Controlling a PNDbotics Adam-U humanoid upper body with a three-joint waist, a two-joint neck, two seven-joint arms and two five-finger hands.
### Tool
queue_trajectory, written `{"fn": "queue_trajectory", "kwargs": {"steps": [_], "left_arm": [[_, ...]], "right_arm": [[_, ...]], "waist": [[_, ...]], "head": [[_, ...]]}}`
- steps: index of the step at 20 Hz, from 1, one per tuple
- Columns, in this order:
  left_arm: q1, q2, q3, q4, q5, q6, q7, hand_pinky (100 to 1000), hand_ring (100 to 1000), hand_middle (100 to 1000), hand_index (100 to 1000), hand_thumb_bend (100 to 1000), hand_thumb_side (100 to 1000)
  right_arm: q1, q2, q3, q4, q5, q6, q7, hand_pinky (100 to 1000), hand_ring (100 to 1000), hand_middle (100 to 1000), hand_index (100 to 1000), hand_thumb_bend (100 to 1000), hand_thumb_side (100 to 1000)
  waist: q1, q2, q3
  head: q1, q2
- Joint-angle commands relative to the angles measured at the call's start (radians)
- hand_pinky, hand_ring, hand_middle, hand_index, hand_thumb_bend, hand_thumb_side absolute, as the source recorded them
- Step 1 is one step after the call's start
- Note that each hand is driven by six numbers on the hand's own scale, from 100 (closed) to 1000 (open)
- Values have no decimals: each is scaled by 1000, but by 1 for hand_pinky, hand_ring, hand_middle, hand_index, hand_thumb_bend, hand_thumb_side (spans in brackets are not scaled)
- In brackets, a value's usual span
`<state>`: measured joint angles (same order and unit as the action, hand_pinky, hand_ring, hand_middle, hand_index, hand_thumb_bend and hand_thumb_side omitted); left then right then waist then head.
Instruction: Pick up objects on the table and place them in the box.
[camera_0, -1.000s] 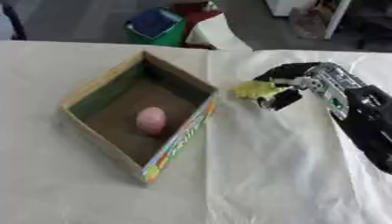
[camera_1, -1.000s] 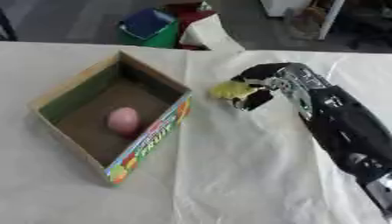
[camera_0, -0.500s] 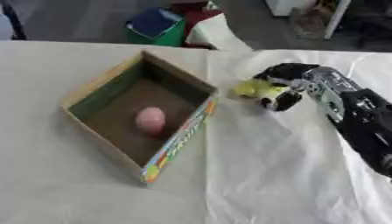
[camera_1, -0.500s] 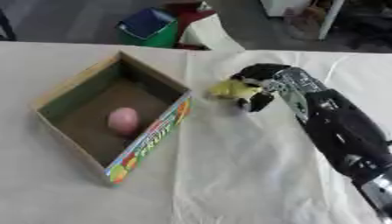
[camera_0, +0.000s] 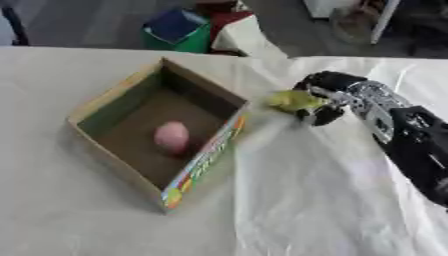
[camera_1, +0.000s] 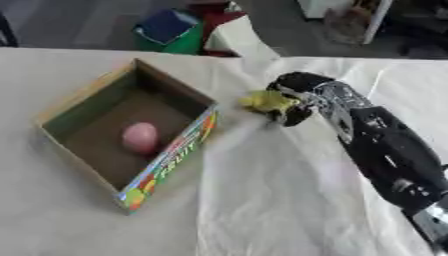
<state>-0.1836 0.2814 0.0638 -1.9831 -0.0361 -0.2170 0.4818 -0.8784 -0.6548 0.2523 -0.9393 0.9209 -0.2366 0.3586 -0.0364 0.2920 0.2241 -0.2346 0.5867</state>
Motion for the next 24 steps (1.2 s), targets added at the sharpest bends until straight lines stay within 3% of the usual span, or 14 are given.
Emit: {"fn": "queue_trajectory", "kwargs": {"steps": [1,13,24], "left_arm": [[-5,12,0,-17,-4,3,-4,513,631,623,730,100,908],[-5,18,2,-17,-6,7,-9,509,632,624,730,100,905],[-7,23,3,-17,-3,6,-6,507,632,624,731,100,901]], "right_arm": [[1,-19,-5,-9,-28,13,10,482,594,325,404,100,219],[-12,-66,-25,-107,-109,31,67,492,601,356,459,100,202],[-25,-84,-55,-195,-157,54,49,471,574,273,389,100,209]], "waist": [[3,-11,-1],[0,-19,-6],[0,-23,-6]], "head": [[3,-12],[11,-7],[-5,4]]}}
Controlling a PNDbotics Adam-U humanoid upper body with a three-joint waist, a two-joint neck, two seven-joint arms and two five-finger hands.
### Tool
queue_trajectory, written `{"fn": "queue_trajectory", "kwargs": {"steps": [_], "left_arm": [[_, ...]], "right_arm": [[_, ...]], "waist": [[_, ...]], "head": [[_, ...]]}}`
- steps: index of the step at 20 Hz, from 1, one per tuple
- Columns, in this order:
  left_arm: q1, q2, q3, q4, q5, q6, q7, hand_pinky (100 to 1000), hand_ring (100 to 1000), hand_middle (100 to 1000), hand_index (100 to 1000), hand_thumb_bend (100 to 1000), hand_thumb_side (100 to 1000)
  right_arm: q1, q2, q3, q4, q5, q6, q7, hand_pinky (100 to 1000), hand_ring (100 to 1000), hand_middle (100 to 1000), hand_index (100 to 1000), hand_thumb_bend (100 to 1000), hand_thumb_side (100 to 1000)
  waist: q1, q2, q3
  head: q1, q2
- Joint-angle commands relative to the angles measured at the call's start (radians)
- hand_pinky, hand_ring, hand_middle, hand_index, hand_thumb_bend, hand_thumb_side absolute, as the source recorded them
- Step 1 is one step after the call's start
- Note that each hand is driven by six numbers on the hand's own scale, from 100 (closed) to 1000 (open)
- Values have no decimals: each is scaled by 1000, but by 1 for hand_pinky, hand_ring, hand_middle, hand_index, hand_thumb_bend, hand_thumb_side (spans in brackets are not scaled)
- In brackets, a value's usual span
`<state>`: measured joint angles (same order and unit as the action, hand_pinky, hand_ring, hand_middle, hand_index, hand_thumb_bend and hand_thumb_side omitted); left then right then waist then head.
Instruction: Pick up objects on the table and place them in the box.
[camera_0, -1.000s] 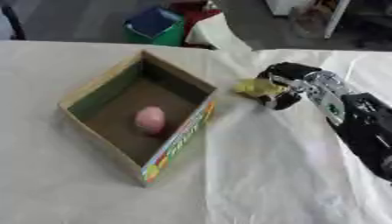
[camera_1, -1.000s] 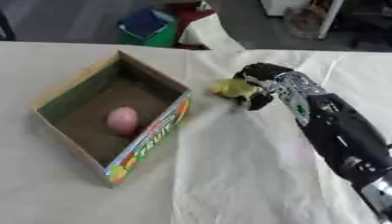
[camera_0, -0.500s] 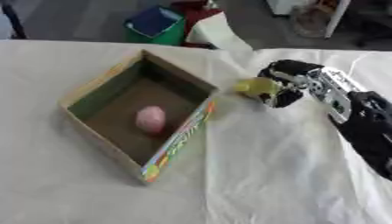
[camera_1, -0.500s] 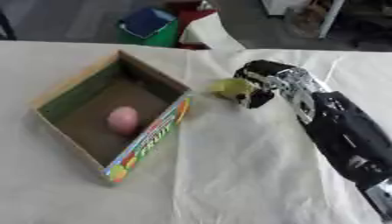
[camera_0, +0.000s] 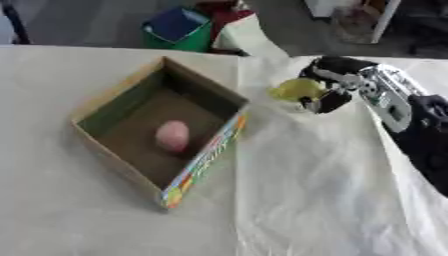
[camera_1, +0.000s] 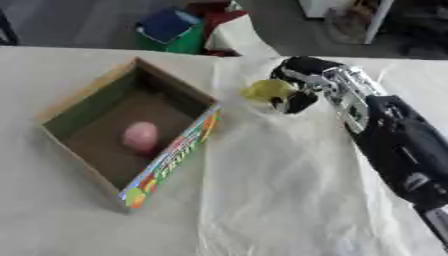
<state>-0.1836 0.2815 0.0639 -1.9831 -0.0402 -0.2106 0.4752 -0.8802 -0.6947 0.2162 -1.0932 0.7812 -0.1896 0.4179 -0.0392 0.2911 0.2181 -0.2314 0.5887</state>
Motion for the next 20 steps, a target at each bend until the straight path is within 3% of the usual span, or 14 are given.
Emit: {"fn": "queue_trajectory", "kwargs": {"steps": [1,10,14,15,16,20], "left_arm": [[-7,23,3,-17,1,0,0,507,632,624,731,100,901],[-6,24,2,-17,3,-1,0,506,631,625,731,100,898],[-7,26,1,-17,4,-3,-1,506,632,625,731,100,895],[-7,26,1,-17,4,-4,-1,506,632,625,731,100,895],[-6,27,1,-17,4,-5,-2,506,632,625,731,100,895],[-7,26,-2,-17,6,-5,-4,506,632,626,731,100,895]], "right_arm": [[-26,-46,-21,-54,-22,12,-17,464,566,256,372,100,215],[-57,-42,-36,-189,-55,43,-71,449,541,187,318,100,258],[-86,-23,-23,-257,-61,51,-67,445,537,181,312,100,268],[-93,-16,-18,-274,-59,52,-64,444,537,180,312,100,315],[-99,-8,-12,-290,-58,53,-60,443,536,180,311,100,268],[-128,42,16,-341,-62,57,-33,441,532,176,309,100,304]], "waist": [[2,-23,-1],[5,-26,-3],[6,-27,-4],[7,-27,-3],[8,-27,-3],[10,-26,-4]], "head": [[-14,3],[-34,7],[-39,8],[-39,8],[-40,7],[-38,5]]}}
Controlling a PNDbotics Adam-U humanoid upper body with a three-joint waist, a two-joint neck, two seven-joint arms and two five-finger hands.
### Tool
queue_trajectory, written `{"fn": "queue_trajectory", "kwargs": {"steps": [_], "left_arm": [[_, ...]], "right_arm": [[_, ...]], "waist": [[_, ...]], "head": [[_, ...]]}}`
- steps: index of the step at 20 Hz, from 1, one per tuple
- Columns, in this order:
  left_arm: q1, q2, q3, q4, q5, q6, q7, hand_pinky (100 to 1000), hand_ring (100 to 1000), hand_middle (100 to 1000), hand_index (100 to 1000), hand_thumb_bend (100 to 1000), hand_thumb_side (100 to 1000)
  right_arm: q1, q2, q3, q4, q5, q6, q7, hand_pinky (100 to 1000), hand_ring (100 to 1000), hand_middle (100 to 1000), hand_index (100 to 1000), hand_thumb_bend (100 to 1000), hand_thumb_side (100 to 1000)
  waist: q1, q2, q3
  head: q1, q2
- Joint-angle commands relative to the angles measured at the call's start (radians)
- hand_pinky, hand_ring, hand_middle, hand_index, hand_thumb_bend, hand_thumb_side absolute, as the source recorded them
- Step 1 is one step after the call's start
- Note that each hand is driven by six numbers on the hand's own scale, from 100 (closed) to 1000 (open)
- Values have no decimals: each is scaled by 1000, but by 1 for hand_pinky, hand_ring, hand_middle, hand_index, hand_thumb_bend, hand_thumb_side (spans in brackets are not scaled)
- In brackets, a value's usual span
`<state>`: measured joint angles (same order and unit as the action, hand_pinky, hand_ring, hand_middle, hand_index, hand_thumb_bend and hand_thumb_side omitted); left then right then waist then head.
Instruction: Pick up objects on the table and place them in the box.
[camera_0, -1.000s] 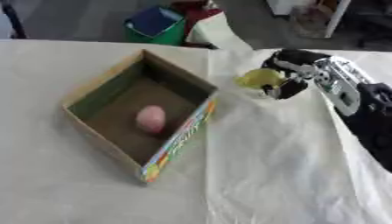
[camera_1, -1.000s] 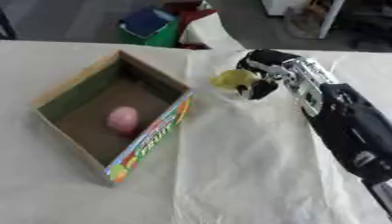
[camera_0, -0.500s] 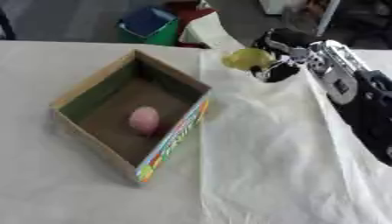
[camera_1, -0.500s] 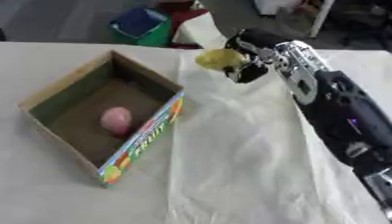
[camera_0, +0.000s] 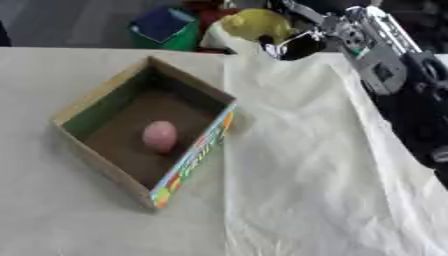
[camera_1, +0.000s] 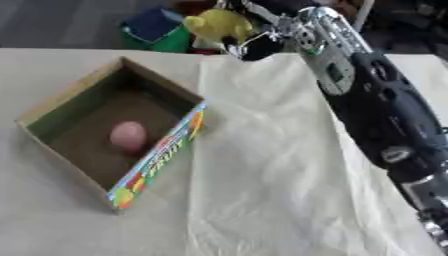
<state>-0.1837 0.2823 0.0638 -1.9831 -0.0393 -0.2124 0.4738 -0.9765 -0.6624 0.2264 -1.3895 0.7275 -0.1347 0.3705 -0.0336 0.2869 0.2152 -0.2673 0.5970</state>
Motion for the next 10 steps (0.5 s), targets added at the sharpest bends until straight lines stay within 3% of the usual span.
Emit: {"fn": "queue_trajectory", "kwargs": {"steps": [1,10], "left_arm": [[-7,25,-2,-17,5,-3,-4,506,632,626,731,100,894],[-7,29,-6,-17,11,-6,-10,506,632,627,730,100,893]], "right_arm": [[-38,24,11,-53,-9,3,22,441,532,175,309,100,274],[-94,141,89,-29,-8,-25,104,431,526,186,311,100,245]], "waist": [[5,-22,-1],[6,-29,2]], "head": [[-1,-3],[-3,-5]]}}
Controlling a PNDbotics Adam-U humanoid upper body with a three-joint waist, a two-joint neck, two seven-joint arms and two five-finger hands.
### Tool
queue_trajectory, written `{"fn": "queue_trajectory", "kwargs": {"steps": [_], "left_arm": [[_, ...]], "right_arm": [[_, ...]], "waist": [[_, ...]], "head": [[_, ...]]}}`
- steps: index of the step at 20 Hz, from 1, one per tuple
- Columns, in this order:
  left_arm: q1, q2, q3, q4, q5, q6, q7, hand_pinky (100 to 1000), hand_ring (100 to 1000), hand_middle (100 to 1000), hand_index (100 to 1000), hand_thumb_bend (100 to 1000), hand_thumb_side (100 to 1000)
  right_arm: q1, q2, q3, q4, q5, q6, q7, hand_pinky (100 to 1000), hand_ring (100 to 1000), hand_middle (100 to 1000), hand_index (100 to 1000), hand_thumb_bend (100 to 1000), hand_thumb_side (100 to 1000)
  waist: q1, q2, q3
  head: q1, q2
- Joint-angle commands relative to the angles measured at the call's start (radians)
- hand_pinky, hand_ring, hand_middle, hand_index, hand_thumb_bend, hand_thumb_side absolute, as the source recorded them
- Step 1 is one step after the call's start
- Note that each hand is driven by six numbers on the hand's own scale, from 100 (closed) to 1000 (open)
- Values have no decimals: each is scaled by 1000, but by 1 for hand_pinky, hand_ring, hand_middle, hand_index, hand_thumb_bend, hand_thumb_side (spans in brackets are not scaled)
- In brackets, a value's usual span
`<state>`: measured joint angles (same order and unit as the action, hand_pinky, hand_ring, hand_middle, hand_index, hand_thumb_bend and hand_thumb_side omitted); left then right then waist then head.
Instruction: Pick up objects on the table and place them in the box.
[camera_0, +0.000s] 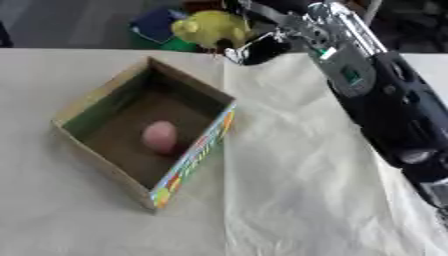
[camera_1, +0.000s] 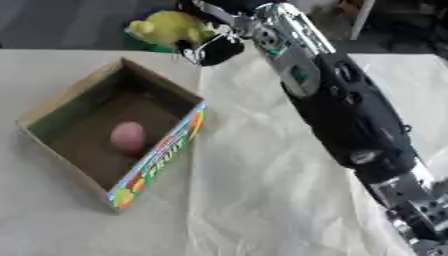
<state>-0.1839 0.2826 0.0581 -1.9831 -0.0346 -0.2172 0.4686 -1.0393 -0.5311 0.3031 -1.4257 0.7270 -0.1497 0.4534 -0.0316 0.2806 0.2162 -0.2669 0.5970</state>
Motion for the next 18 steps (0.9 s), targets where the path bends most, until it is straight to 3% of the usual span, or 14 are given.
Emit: {"fn": "queue_trajectory", "kwargs": {"steps": [1,14,18], "left_arm": [[-6,28,-1,-17,7,-1,-5,506,632,627,730,100,893],[-12,28,-6,-17,13,-3,-13,505,632,628,730,100,893],[-14,27,-7,-17,14,-1,-15,505,632,628,729,100,895]], "right_arm": [[-37,19,21,17,-8,-14,29,430,526,187,311,100,242],[-62,152,96,198,49,-64,91,426,529,215,324,100,211],[-60,179,102,238,66,-88,102,440,540,262,376,100,206]], "waist": [[4,-23,2],[3,-23,12],[1,-22,14]], "head": [[-4,-5],[-29,1],[-32,2]]}}
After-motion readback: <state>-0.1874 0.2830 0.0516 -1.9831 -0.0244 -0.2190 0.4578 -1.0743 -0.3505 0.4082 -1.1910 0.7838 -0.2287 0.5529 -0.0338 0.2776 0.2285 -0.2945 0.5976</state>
